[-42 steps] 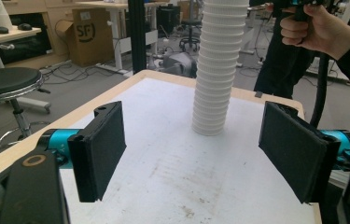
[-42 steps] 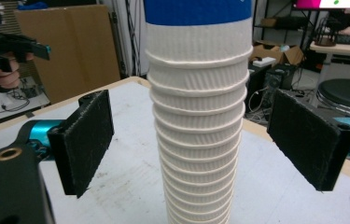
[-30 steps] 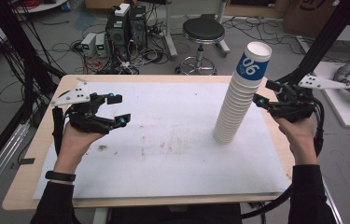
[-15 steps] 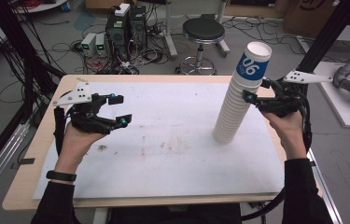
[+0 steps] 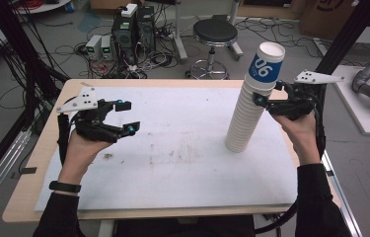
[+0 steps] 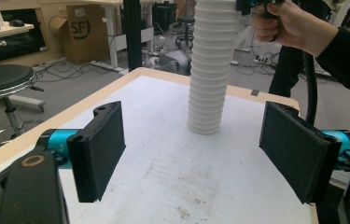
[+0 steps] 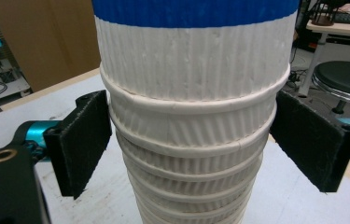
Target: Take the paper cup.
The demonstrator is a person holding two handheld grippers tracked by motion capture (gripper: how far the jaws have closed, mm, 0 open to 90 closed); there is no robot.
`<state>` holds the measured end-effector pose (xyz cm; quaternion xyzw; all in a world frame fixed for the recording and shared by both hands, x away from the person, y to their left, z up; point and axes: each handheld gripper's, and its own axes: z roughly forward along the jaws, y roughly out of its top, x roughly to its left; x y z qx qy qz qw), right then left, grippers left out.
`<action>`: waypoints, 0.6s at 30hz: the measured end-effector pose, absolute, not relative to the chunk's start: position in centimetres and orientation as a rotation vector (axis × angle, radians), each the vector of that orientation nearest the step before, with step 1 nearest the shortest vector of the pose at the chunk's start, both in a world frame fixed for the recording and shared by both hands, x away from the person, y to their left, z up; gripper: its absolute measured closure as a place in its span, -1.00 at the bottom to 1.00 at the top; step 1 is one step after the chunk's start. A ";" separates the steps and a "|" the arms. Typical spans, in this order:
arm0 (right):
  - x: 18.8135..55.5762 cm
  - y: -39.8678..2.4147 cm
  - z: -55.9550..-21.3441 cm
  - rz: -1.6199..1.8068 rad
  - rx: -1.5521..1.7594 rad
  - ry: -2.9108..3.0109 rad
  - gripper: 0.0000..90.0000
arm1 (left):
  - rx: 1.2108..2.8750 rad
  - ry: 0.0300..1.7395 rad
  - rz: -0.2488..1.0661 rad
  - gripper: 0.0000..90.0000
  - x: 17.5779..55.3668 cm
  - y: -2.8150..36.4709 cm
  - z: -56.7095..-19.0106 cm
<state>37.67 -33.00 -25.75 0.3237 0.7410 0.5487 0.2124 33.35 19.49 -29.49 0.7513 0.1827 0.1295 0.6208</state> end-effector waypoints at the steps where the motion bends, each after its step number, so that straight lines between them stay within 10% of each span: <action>1: 37.7 -33.0 -25.7 1.523 0.901 2.057 -0.71 | 1.727 0.419 0.297 -0.51 33.3 19.5 -29.5; 18: 37.5 -32.7 -25.8 1.530 0.900 2.062 -0.71 | 1.738 0.410 0.287 -0.51 33.2 19.1 -29.6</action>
